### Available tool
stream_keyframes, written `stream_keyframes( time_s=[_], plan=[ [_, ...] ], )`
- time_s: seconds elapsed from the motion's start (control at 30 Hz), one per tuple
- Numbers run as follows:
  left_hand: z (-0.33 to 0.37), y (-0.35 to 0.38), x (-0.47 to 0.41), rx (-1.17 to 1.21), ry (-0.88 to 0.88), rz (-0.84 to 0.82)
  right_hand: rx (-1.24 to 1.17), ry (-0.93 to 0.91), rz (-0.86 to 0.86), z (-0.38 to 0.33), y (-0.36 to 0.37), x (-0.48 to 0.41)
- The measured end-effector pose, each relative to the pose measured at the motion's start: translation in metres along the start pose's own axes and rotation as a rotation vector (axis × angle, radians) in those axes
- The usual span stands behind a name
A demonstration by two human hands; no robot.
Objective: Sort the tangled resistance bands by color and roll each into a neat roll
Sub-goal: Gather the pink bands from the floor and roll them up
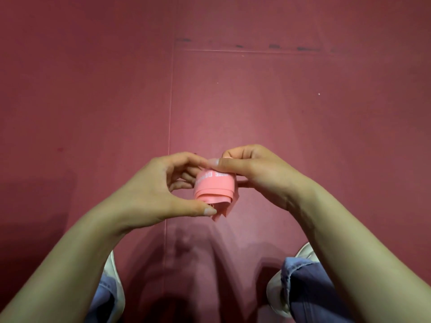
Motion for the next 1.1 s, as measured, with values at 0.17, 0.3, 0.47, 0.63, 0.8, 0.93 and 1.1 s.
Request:
stream_keyframes(
  time_s=[0.17, 0.3, 0.47, 0.63, 0.8, 0.93, 1.1],
  plan=[
    [-0.006, 0.005, -0.001, 0.053, -0.039, 0.006, 0.01, -0.028, 0.068, -0.002, -0.002, -0.003],
    [-0.005, 0.001, -0.001, 0.261, -0.053, 0.052, -0.033, -0.023, 0.086, -0.001, -0.006, -0.003],
    [-0.006, -0.001, -0.003, 0.256, -0.047, 0.084, 0.002, 0.016, 0.026, -0.001, -0.004, -0.003],
    [-0.006, -0.004, -0.001, 0.081, -0.037, 0.052, 0.042, 0.141, -0.083, 0.005, 0.0, 0.001],
    [-0.007, -0.003, 0.0, 0.026, -0.011, 0.033, -0.103, 0.188, -0.175, 0.007, 0.001, 0.003],
    [-0.005, -0.003, -0.002, 0.048, 0.018, 0.072, -0.162, 0.196, -0.176, 0.006, 0.0, 0.002],
    [-0.002, -0.007, -0.001, 0.265, 0.028, 0.138, -0.309, 0.184, -0.179, 0.003, -0.001, 0.002]
  ],
)
Point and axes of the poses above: each hand's wrist, its own x-axis away from the middle knuckle, its own y-axis out of the palm, z = x × y, the point moved 4 cm from there along -x, towards the middle knuckle, and after that the axes turned 8 degrees about z, right-handed, at the moved point
